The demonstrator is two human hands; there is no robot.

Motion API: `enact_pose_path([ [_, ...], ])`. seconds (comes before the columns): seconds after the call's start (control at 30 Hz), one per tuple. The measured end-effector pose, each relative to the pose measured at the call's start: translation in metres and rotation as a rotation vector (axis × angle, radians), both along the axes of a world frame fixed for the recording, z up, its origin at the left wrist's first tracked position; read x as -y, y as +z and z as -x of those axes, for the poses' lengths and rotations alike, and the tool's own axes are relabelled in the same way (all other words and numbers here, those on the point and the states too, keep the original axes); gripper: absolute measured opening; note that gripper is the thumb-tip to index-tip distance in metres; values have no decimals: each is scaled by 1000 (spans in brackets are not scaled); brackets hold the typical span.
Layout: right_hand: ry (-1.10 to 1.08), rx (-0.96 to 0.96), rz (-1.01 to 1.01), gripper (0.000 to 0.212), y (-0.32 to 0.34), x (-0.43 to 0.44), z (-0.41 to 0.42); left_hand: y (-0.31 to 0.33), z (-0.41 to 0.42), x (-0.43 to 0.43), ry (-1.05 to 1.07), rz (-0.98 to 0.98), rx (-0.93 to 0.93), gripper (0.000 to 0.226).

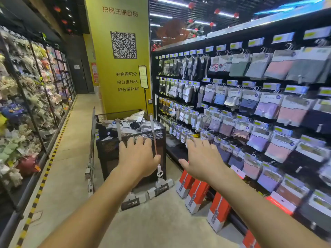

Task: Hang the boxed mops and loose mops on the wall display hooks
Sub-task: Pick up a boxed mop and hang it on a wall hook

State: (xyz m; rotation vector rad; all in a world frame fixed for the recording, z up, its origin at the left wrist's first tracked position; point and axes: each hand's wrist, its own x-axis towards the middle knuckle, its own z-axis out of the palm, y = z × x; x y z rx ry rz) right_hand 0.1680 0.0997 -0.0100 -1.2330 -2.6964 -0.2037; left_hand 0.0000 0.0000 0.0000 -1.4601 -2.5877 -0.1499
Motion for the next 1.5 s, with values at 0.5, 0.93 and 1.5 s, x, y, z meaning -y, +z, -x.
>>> enact_pose_path([
  [0.5,-54,-11,132,70,-58,-235,-4,-49,-12,-250,-70,160,33,67],
  [0.93,-267,12,282,67,-123,-392,-43,-111,-34,-444,-262,260,91,64],
  [1.5,-759,72,516,72,-229,-506,-111,-219,-89,-652,-734,476,179,70],
])
